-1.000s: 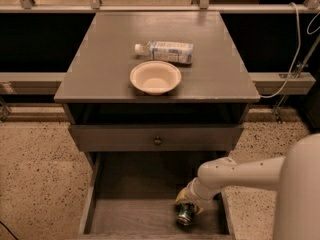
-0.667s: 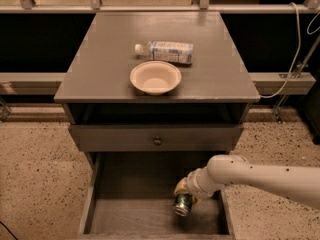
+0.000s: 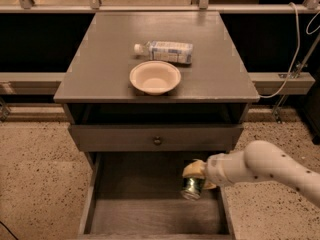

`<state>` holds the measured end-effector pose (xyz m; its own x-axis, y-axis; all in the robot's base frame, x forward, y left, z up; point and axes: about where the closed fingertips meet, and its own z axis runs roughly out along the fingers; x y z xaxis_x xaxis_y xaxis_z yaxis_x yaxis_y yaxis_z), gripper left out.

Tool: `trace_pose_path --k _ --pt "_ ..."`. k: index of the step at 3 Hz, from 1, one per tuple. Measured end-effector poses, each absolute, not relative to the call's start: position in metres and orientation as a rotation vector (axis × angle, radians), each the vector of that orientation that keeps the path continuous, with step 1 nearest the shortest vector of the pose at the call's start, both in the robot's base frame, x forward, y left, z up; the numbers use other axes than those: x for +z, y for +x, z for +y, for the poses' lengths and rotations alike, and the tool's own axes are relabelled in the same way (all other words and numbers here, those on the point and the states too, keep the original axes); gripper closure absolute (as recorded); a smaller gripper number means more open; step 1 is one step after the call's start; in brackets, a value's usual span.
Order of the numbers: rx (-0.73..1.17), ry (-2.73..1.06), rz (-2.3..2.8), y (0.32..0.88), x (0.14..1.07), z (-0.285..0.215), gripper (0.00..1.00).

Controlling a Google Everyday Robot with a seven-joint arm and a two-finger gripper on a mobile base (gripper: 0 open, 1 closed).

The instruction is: Pick green can from middle drawer and place on counter

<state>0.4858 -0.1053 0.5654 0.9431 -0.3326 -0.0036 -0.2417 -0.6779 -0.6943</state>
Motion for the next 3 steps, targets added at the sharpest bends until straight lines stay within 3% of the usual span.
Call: trace_pose_path --k 1,3 --pt "-0.283 -2.331 0.321 0.4922 0.6274 -0.1746 0.98" --pt "-0.306 -2.315 0.263 0.4972 0.6365 -0.1679 1.00"
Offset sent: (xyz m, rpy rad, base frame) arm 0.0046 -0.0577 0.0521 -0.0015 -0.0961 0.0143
